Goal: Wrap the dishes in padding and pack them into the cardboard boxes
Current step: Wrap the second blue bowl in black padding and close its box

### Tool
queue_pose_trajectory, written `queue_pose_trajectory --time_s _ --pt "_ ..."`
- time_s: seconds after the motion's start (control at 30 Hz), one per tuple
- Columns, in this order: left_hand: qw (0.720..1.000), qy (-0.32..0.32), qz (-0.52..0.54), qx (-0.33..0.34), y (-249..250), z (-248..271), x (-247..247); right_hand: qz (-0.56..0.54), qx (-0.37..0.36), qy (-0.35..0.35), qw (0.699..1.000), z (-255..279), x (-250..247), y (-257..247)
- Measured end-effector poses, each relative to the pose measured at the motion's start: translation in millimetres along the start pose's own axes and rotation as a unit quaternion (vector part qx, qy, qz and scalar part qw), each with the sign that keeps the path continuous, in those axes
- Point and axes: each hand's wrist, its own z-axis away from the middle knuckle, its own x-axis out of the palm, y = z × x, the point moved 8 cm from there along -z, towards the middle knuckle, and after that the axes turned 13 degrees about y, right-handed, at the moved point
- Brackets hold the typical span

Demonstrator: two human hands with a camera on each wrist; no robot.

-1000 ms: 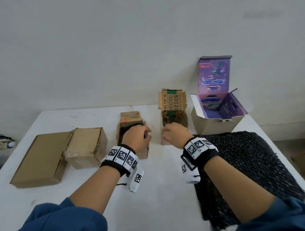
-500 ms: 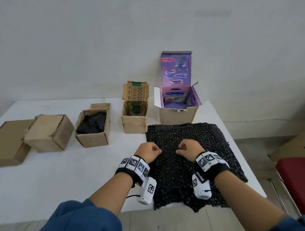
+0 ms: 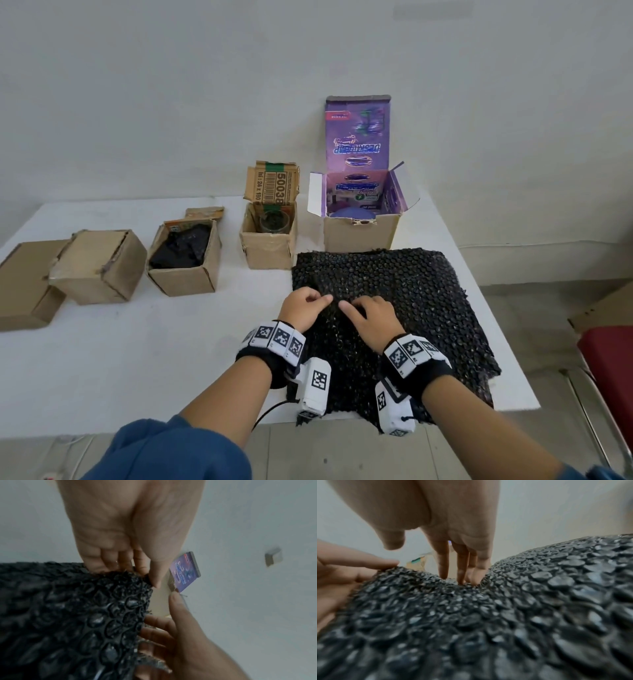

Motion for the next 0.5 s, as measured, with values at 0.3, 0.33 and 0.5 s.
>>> queue_pose_trajectory --time_s 0.3,0.33,0.5 --pt "0.948 -0.209 0.231 -0.063 83.9 39.0 42.6 -0.257 0.104 0.068 0.958 -10.4 -62.4 30.3" --pt "0.947 -0.221 0.227 -0.053 88.5 41.3 51.6 -0.239 0.105 0.076 0.962 -12.0 -70.3 43.0" --pt "0.992 -0.105 0.019 0.062 84.0 28.0 75.6 -0.164 0.138 0.126 0.969 -5.9 -102.1 113.2"
